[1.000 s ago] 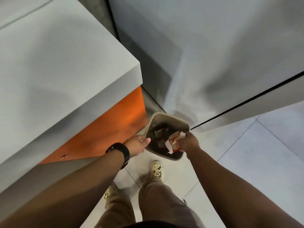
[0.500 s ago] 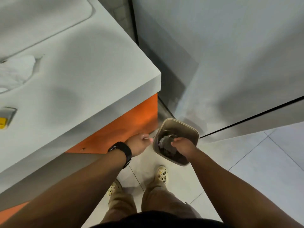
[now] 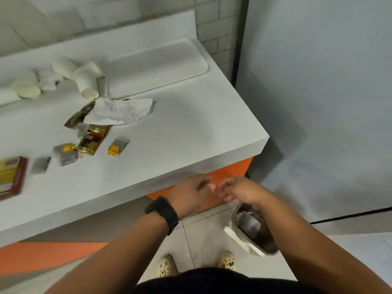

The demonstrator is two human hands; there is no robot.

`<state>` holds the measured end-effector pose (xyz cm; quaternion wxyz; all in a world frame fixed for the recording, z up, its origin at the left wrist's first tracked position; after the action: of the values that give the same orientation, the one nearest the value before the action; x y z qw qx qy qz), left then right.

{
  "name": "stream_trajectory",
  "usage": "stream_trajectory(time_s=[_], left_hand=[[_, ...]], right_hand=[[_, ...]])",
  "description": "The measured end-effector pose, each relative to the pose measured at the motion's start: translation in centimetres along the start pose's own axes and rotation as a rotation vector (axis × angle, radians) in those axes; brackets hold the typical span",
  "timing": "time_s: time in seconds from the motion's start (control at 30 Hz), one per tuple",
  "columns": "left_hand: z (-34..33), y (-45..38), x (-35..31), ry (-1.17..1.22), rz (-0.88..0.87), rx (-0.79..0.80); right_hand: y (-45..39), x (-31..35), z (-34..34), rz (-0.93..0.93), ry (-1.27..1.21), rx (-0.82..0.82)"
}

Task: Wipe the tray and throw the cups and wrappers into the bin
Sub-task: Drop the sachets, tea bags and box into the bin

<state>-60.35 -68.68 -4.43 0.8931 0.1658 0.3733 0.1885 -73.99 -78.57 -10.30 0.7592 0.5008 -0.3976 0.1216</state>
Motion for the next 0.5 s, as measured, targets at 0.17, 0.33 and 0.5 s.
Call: stream_trajectory(time_s=[0.17,0.33,0.5], left_hand=[[6.7,3.9,2.9,0.107,-0.032,-0.246],[12.8,6.9,8.1,0.193,0.044,-0.461],[17.3,9.4,14.2,0.166,0.146,-0.586]], right_hand=[[0.8,7.3,-3.2,0.108,0.102,0.173],[0.4,14.1,-7.5,0.228,0.142,0.213],[-1.8,19.0,-12.1,0.317,0.122,0.031]])
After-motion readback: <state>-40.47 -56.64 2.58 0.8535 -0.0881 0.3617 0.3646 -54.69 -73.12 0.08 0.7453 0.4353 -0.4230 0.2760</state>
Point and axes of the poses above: each hand's wrist, its own y-axis away from the middle knuckle, its own z-axis out of the back of the hand, x = y × z, the point moved 3 cm from there along -y, towards the middle knuckle, and after that the axes turned 3 degrees about -y, right-handed, at the moved point
